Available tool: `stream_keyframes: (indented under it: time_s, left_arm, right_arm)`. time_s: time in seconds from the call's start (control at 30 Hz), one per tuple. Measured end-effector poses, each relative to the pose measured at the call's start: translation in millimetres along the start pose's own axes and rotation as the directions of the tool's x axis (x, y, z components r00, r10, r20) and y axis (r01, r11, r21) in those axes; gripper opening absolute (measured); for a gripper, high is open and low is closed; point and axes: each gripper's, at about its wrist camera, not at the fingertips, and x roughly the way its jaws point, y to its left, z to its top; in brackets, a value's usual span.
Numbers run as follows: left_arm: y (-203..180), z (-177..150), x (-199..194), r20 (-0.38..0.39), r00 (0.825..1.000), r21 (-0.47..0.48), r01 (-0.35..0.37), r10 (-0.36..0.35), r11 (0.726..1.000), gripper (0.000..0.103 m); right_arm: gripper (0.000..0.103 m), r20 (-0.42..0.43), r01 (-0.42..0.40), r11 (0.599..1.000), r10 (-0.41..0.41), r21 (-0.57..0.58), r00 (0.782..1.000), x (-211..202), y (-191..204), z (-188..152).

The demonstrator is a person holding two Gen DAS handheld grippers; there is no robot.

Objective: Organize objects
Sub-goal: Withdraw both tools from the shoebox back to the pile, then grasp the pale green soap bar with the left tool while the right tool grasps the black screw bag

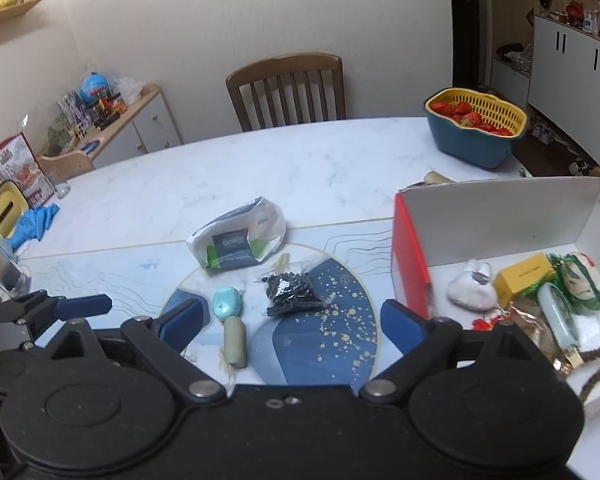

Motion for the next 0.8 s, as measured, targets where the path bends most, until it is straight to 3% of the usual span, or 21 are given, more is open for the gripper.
stream_keyframes:
  time_s: [0.23, 0.4, 0.8]
  left_arm:
    - [6, -9, 29, -0.027, 0.999, -0.040, -0.020, 0.019, 0.999, 0.103]
    - [2, -10, 48, -0.039, 0.997, -0.016, -0.063, 0.062, 0.998, 0.103]
    - [-14, -17, 78, -0.087, 0.995, -0.051, -0.046, 0.041, 0.998, 0.103]
  right_arm:
    - [0.094, -0.044, 0.008, 0.999, -0.010, -0.045, 0.999, 37, 11, 6]
    - [0.089, -0.096, 0.012, 0.998, -0.018, -0.065, 0.995, 65, 13, 12]
    - [0.082, -0.186, 0.043, 0.989, -0.069, -0.140, 0.980, 118, 11, 14]
